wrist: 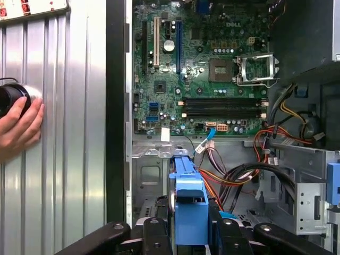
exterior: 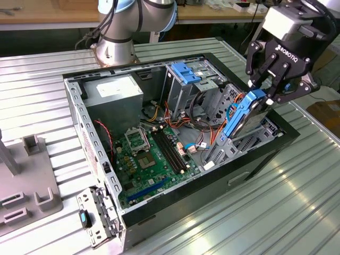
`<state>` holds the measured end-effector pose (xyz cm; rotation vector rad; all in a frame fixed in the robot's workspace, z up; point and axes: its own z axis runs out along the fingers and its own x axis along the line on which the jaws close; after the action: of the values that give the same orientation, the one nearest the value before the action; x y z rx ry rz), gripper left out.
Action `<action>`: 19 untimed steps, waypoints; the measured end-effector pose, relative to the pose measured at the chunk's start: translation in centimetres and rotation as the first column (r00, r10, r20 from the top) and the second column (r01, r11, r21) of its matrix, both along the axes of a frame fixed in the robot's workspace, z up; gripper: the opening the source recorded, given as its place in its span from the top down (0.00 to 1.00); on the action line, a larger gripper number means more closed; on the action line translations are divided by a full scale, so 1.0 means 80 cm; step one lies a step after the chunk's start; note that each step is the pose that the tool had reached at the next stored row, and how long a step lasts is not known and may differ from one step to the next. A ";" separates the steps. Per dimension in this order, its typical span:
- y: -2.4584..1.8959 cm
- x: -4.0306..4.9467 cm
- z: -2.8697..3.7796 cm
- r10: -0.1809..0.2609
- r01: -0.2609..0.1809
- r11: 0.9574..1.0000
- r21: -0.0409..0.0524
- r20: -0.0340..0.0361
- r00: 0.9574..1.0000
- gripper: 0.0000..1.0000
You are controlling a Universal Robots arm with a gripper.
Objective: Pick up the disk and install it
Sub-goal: 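Insert the disk into the insertion slot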
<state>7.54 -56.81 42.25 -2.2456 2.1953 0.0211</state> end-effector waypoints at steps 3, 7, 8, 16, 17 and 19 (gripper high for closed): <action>0.0000 0.000 -0.0098 0.000 0.000 1.000 0.000 0.000 1.000 0.63; 0.0000 0.000 -0.0316 0.000 0.000 1.000 0.000 0.000 1.000 0.63; 0.0000 0.000 -0.0435 0.000 0.000 1.000 0.000 0.000 1.000 0.63; -0.0002 0.000 -0.0504 0.000 0.000 1.000 0.000 0.000 1.000 0.56; -0.0002 0.000 -0.0504 0.000 0.000 1.000 0.000 0.000 1.000 0.56; -0.0003 0.000 -0.0505 0.000 0.000 1.000 0.000 0.000 1.000 0.56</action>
<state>7.54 -56.84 38.21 -2.2456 2.1953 0.0211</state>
